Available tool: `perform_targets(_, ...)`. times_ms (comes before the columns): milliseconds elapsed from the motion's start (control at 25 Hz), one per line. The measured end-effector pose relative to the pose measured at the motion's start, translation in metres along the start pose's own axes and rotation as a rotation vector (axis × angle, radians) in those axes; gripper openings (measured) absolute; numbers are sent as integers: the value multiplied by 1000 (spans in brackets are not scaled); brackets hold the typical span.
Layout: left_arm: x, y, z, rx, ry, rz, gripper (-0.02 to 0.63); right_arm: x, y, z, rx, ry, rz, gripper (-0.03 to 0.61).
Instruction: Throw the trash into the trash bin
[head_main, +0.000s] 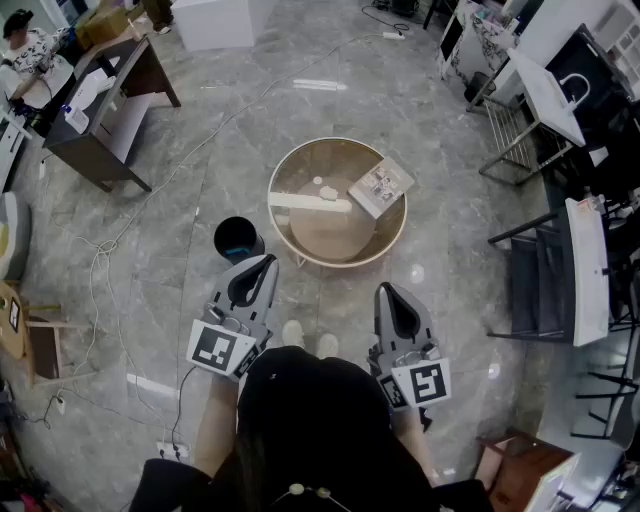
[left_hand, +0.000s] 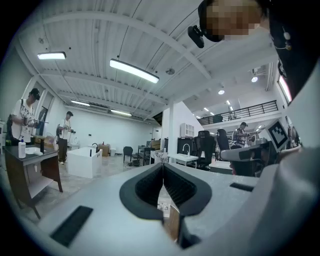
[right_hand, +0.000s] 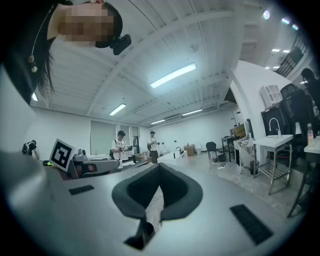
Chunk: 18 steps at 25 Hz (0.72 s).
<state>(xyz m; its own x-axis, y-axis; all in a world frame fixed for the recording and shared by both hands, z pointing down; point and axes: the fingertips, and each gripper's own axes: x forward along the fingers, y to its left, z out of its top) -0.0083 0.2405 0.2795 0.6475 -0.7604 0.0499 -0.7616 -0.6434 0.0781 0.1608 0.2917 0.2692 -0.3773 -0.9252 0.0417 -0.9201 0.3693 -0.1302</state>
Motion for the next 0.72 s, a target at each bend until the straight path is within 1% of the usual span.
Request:
perform_targets(360, -8, 21, -6, 15, 28, 6, 8, 14, 15, -4, -13, 12, 1, 3)
perform_targets(520, -12, 28, -12, 5, 29, -1, 8, 17, 19, -9, 18, 0, -11, 3)
perform_targets(560, -13, 28, -12, -1, 19, -9, 8, 17, 19, -12, 28, -1, -13, 3)
perform_targets(640, -16, 28, -9, -24, -37, -34, 8, 20, 19, -20, 36, 12, -16, 3)
perform_targets(720, -19, 32, -9, -55, -73, -32, 8, 26, 19, -28, 28, 43, -16, 3)
